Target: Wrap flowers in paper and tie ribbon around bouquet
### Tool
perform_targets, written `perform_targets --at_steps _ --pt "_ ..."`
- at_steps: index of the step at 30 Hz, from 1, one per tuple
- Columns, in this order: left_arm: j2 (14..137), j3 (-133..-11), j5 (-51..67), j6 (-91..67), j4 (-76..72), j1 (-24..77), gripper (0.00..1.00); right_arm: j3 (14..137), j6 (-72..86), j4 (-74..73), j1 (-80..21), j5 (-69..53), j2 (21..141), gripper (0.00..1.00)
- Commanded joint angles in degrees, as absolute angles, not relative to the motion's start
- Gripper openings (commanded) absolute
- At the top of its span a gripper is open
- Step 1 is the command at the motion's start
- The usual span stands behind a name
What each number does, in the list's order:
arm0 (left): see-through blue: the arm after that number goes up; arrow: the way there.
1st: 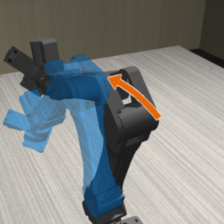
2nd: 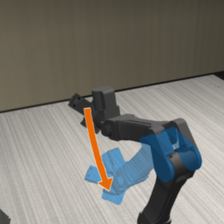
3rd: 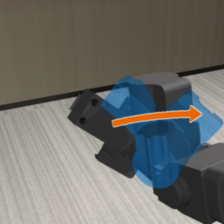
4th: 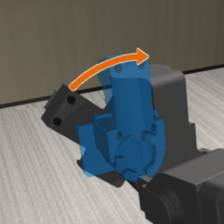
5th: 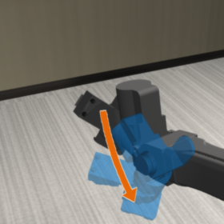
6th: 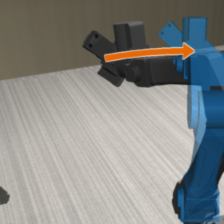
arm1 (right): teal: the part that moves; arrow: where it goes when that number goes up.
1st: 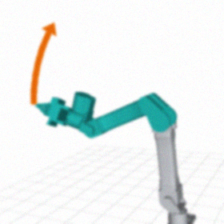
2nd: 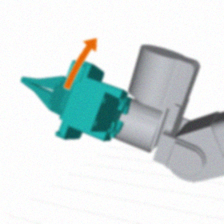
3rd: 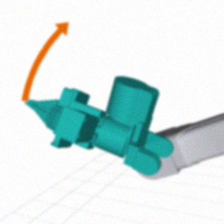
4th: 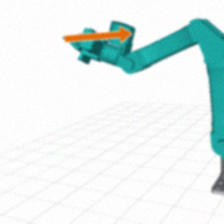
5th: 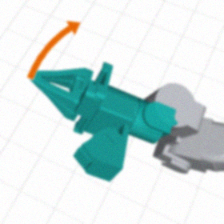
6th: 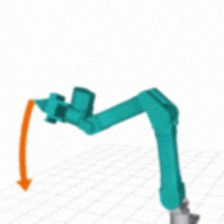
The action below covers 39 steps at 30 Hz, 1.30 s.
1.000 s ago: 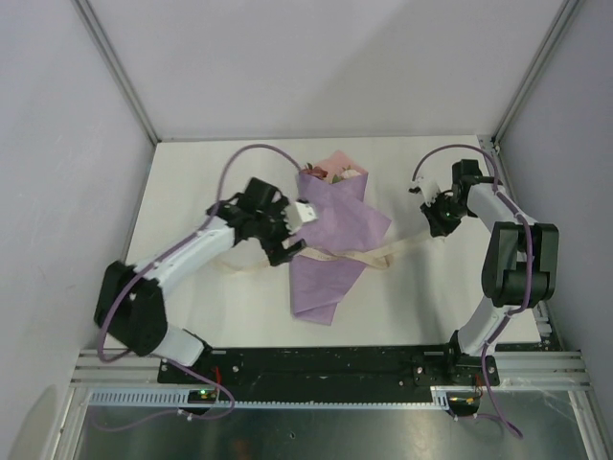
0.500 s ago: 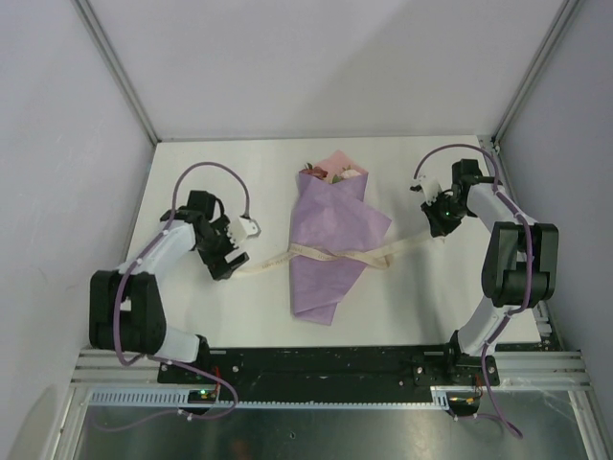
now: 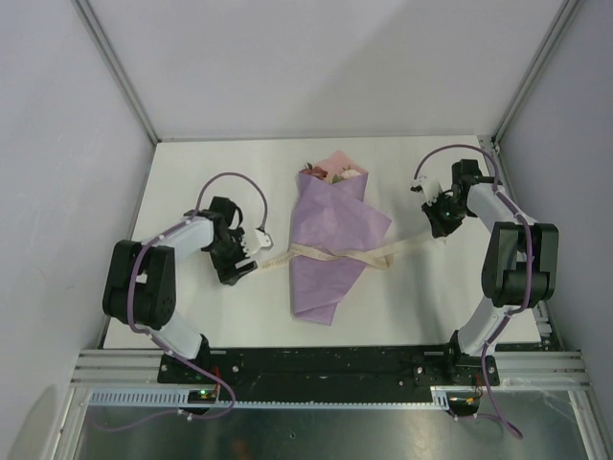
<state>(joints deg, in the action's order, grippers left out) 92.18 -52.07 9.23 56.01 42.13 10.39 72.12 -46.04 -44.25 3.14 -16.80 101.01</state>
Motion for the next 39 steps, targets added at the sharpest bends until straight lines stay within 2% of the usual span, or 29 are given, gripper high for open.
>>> perform_targets --at_steps 1,4,12,13,21,27,34,39 --pt "93.94 -53.47 6.86 58.03 39.39 11.29 0.80 73.92 -45.86 -44.80 3.16 -15.78 100.09 0.00" --pt "94.43 -54.17 6.07 58.27 39.98 11.90 0.65 73.96 -46.29 -44.94 3.24 -15.58 100.28 0.00" --pt "95.60 -55.76 4.87 56.11 40.47 12.05 0.07 74.25 -46.95 -45.65 3.27 -15.34 100.28 0.00" --pt "95.70 -56.23 4.77 55.35 40.45 11.91 0.04 74.30 -47.08 -45.76 3.31 -15.14 100.19 0.00" --pt "92.45 -68.48 8.61 43.52 41.76 2.06 0.00 75.04 -49.47 -47.95 7.49 -12.59 97.88 0.00" --pt "96.55 -81.79 8.15 36.06 43.39 -6.01 0.00 75.96 -52.41 -48.15 12.77 -9.57 97.21 0.00" --pt "102.66 -87.21 5.58 32.01 44.27 -12.00 0.00 76.02 -55.59 -47.30 19.64 -6.96 98.39 0.00" --pt "104.17 -86.87 8.05 31.75 45.12 -12.63 0.00 76.03 -54.78 -47.11 20.33 -7.85 99.79 0.00"
